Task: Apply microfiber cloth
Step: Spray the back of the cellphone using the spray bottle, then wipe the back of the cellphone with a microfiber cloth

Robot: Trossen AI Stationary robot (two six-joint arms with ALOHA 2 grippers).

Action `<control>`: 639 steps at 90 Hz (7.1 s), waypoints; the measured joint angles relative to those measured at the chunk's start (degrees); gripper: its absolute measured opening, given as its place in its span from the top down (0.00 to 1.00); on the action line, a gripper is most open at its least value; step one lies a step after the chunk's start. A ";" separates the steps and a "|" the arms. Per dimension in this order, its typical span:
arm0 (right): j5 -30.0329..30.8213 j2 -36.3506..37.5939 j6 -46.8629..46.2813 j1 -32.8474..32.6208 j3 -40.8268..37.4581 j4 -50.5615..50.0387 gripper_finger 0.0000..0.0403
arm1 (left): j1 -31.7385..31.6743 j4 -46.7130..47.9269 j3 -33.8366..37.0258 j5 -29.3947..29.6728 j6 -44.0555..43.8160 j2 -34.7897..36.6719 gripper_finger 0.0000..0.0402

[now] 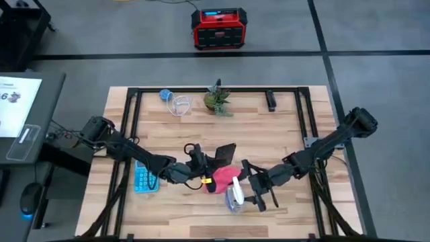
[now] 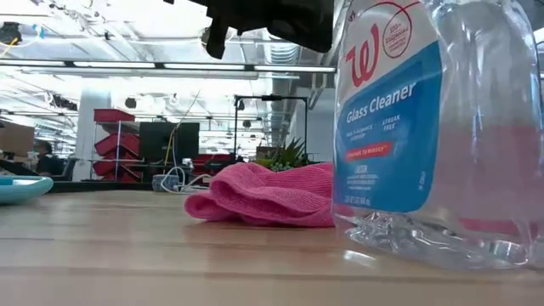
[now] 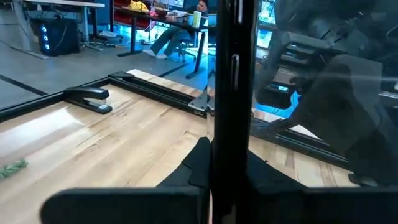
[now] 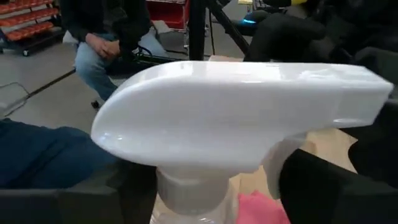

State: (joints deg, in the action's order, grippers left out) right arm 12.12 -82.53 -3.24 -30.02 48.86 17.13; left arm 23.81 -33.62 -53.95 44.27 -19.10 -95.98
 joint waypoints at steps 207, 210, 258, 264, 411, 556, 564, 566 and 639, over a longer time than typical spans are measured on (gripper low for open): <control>23.02 4.79 -15.11 -2.00 16.74 -55.98 0.04 | 0.66 6.05 0.07 0.02 -1.23 0.00 0.98; 24.59 4.79 -17.42 -2.25 17.47 -59.34 0.04 | 0.75 6.07 0.07 0.04 -1.19 0.00 0.98; 36.46 4.62 -44.39 -9.25 23.52 -89.45 0.04 | 1.25 6.42 0.07 0.07 0.64 0.00 0.98; 36.70 4.60 -43.10 -8.99 23.52 -89.88 0.04 | 1.25 6.42 0.07 0.07 0.64 0.00 0.98; 37.45 -9.45 -61.62 -22.44 25.62 -85.49 0.04 | -6.05 5.84 0.65 -15.63 -5.38 -19.36 0.98; 37.97 -10.51 -60.31 -20.83 25.59 -86.08 0.04 | -5.29 -6.63 1.64 -22.75 9.60 -17.07 0.98; 37.94 -10.51 -60.09 -20.83 25.59 -86.10 0.04 | -5.01 -10.73 1.40 -23.02 11.38 -15.86 0.98; 37.96 -10.51 -60.09 -20.83 25.59 -86.08 0.04 | -5.00 -11.20 1.40 -23.18 11.65 -15.85 0.98; 42.70 -10.47 -50.23 -17.21 17.35 -66.28 0.04 | -6.19 -2.75 2.36 -16.05 -8.99 -11.39 0.98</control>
State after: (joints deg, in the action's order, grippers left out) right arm 54.82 -93.00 -53.47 -47.23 66.21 -49.15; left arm 17.62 -36.37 -51.59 28.22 -28.10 -107.37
